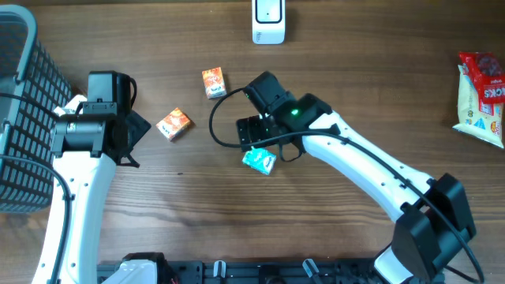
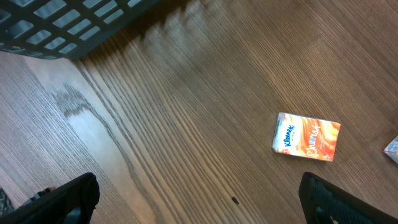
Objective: Scan the item barcode
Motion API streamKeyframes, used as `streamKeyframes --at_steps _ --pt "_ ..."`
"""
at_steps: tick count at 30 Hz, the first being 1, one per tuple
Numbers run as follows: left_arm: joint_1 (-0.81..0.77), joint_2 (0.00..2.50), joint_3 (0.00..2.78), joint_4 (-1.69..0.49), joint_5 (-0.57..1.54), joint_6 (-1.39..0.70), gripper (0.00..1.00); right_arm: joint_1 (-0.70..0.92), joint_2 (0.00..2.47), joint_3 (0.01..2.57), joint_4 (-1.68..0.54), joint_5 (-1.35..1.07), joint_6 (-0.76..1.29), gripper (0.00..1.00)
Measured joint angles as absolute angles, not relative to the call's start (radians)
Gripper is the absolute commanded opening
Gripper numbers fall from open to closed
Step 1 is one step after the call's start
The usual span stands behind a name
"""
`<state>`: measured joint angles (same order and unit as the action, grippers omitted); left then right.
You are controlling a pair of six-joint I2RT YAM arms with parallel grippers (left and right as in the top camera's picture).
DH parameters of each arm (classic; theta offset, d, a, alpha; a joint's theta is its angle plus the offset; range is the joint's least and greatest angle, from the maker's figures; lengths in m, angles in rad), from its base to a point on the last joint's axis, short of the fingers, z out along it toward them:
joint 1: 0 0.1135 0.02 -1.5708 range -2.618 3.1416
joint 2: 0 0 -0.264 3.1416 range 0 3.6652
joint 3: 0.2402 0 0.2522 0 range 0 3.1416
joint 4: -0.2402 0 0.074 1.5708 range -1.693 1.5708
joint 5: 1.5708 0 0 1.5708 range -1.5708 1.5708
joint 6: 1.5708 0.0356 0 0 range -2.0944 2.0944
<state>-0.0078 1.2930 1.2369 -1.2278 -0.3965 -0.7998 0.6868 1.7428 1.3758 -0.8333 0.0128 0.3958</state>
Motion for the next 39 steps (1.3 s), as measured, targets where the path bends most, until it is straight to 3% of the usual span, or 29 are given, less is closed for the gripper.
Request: streamKeyframes --at_steps 10,15,20,25,32,39 --pt "-0.008 1.293 1.237 -1.236 -0.396 -0.799 1.0 0.398 1.825 1.325 -0.781 -0.382 -0.02 1.0" --pt "-0.008 1.293 1.237 -1.236 -0.396 -0.8 1.0 0.361 1.911 1.269 -0.728 -0.631 -0.166 1.0" --pt "-0.008 1.293 1.237 -1.236 -0.395 -0.8 1.0 0.384 2.006 1.262 -0.68 -0.751 -0.17 0.99" --pt "-0.008 1.293 1.237 -1.236 -0.394 -0.8 1.0 0.387 2.045 1.263 -0.662 -0.776 -0.076 0.75" --pt "-0.008 1.293 1.237 -1.223 -0.392 -0.8 1.0 0.412 2.05 1.277 -0.729 -0.695 0.004 0.7" --pt "-0.008 1.293 1.237 -1.212 -0.392 -0.8 1.0 0.482 2.046 1.28 -0.733 -0.619 0.023 0.47"
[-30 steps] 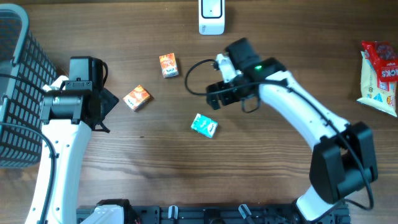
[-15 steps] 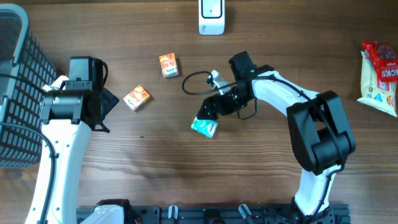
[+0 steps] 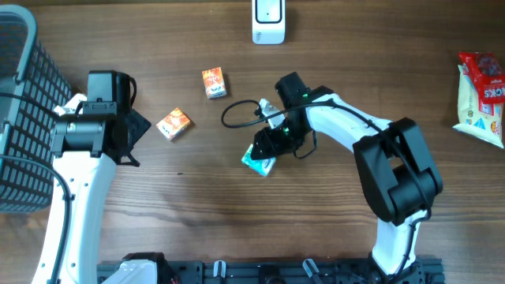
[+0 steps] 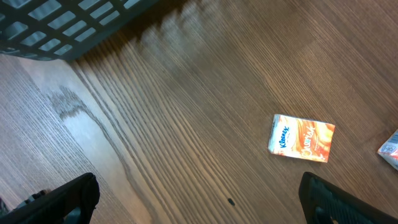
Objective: Scan the item barcode
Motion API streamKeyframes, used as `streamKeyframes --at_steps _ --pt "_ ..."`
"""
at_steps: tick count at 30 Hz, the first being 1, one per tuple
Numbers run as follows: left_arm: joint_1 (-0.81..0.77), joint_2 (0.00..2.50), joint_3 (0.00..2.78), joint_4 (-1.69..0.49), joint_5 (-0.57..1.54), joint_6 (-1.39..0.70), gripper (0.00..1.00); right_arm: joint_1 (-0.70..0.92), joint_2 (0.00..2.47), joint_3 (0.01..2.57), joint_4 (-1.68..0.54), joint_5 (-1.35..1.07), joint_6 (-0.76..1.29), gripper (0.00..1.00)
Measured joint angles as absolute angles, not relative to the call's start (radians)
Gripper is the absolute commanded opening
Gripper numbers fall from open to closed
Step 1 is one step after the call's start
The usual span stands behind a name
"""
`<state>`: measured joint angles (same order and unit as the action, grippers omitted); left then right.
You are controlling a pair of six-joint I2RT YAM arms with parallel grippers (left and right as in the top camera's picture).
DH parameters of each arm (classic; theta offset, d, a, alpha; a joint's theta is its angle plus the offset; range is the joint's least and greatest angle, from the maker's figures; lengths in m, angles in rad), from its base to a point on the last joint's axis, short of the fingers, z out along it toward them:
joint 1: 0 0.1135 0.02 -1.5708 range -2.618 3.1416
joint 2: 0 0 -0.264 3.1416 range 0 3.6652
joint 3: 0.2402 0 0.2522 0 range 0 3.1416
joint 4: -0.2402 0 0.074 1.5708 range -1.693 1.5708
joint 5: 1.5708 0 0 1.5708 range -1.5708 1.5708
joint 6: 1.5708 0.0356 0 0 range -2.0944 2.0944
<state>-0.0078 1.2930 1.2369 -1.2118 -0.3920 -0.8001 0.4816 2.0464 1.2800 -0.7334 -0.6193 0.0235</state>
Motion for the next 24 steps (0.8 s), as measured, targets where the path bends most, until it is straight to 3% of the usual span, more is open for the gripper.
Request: streamKeyframes --at_steps 16,24 --pt "-0.008 1.293 1.237 -1.212 -0.392 -0.803 1.0 0.487 2.048 1.279 -0.773 -0.587 0.047 0.04" --pt "-0.008 1.293 1.237 -1.212 -0.392 -0.804 1.0 0.487 2.059 1.326 -0.897 -0.587 0.087 0.04"
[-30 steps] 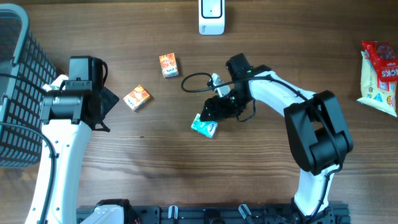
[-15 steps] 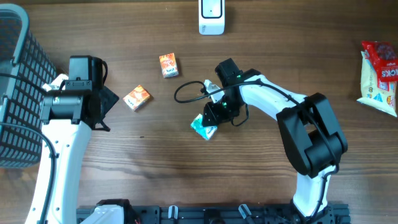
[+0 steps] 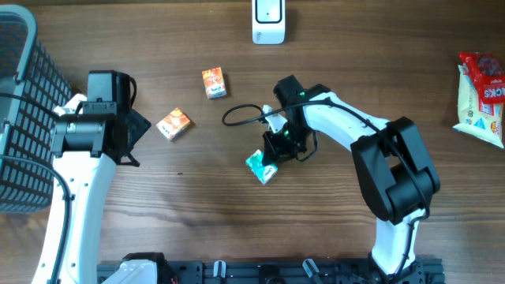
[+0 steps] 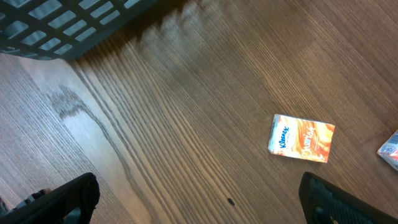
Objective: Scan the item barcode
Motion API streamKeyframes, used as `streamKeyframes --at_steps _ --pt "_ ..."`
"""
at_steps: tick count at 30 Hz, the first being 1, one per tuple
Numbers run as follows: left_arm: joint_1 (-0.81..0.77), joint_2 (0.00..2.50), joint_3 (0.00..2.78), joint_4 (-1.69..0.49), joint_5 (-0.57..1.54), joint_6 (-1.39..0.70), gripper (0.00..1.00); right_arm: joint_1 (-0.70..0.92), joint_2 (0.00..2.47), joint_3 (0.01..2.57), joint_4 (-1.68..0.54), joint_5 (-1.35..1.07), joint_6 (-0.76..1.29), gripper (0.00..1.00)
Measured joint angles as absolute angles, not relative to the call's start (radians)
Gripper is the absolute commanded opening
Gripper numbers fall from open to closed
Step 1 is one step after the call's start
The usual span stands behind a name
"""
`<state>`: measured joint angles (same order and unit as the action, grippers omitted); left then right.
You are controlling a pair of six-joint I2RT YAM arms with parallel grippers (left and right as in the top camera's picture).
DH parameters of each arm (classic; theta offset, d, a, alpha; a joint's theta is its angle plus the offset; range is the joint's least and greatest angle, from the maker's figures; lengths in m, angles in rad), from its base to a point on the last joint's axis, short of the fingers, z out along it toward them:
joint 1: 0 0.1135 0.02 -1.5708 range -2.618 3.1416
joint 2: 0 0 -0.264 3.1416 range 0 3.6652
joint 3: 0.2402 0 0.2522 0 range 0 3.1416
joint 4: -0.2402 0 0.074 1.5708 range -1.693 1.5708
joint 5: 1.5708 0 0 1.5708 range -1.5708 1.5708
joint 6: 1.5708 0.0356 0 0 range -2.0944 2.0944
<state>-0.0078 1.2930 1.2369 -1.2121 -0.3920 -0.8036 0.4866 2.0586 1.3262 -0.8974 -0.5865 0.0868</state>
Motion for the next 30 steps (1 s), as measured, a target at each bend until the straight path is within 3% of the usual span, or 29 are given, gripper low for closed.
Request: streamKeyframes --at_steps 8,13,20,30 --pt "-0.008 1.293 1.237 -1.221 -0.392 -0.806 1.0 0.408 2.065 1.406 -0.89 -0.831 0.078 0.04" --pt "-0.008 1.293 1.237 -1.221 -0.392 -0.806 1.0 0.251 2.065 1.409 -0.836 -1.083 0.076 0.04" --pt "-0.008 1.293 1.237 -1.221 -0.392 -0.806 1.0 0.088 2.065 1.41 -0.757 -1.243 0.146 0.04" --pt "-0.008 1.293 1.237 -1.223 -0.392 -0.806 1.0 0.051 2.065 1.412 -0.54 -1.539 0.327 0.04"
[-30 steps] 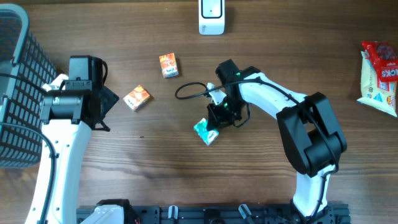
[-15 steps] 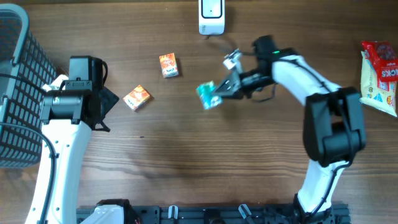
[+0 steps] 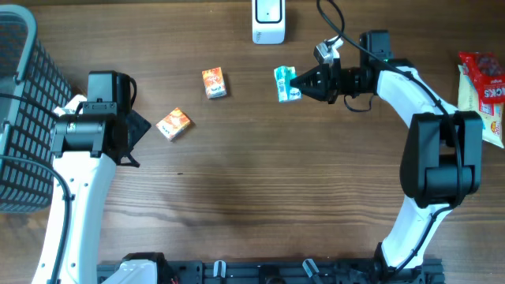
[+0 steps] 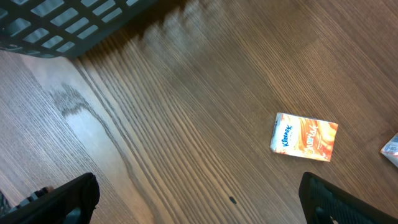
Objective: Scan the item barcode
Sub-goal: 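Lift the teal pack with the right gripper up to the scanner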
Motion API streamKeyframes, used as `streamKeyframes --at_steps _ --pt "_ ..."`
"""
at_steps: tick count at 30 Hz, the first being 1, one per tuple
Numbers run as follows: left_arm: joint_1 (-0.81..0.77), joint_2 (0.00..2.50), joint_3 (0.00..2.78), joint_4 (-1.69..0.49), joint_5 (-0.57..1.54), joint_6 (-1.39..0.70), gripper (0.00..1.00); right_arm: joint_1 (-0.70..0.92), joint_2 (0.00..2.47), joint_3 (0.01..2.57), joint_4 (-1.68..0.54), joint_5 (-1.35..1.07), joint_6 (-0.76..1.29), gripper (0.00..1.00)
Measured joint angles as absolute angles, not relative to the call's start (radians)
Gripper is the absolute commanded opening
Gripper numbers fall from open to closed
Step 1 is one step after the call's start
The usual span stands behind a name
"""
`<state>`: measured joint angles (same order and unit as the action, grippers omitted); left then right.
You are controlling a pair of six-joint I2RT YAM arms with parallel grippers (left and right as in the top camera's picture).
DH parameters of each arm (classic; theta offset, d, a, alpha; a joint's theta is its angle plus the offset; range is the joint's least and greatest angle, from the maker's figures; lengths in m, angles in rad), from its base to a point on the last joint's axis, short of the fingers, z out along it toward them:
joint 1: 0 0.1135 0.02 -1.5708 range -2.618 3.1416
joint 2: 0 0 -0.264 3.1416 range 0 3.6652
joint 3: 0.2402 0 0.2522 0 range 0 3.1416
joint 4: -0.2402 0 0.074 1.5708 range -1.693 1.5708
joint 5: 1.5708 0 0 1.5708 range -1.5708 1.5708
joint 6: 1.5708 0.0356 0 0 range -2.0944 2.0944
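Note:
In the overhead view my right gripper (image 3: 300, 82) is shut on a small teal tissue pack (image 3: 285, 84) and points left, holding the pack just below and right of the white barcode scanner (image 3: 268, 20) at the table's back edge. My left gripper (image 3: 135, 142) stands open at the left, nothing between its fingers (image 4: 69, 198). In the left wrist view an orange Kleenex pack (image 4: 305, 137) lies on the wood ahead of the left gripper (image 4: 199, 208).
Two orange tissue packs (image 3: 214, 82) (image 3: 174, 124) lie left of centre. A dark wire basket (image 3: 22, 118) stands at the left edge, its mesh (image 4: 56, 25) in the left wrist view. A red snack bag (image 3: 483, 87) lies at the far right.
My right gripper held the teal pack at the table's middle; now it holds it up near the scanner at the back. The left arm has not moved.
My right gripper stood over the teal pack at the table's middle. Then its wrist was turned and the fingers were at the pack. Then the pack was tilted in its grip, and now it is held beside the scanner. The left arm stayed put throughout.

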<state>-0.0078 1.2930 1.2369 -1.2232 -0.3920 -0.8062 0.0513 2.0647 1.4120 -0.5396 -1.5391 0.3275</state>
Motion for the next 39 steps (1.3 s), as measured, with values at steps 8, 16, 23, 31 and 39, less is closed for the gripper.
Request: streamKeyframes --at_steps 8,16,23,31,39 --pt "-0.008 1.293 1.237 -1.223 -0.392 -0.806 1.0 0.097 2.065 1.412 -0.51 -1.559 0.457 0.04" --pt "-0.008 1.293 1.237 -1.22 -0.392 -0.806 1.0 0.128 2.065 1.412 -0.409 -1.559 0.567 0.04" --pt "-0.008 1.293 1.237 -1.22 -0.392 -0.806 1.0 0.128 2.065 1.413 -0.334 -1.559 0.659 0.04" --pt "-0.008 1.293 1.237 -1.22 -0.392 -0.807 1.0 0.128 2.065 1.413 -0.305 -1.559 0.704 0.04" --pt "-0.008 1.293 1.237 -1.208 -0.344 -0.807 1.0 0.128 2.065 1.413 -0.304 -1.559 0.721 0.04"
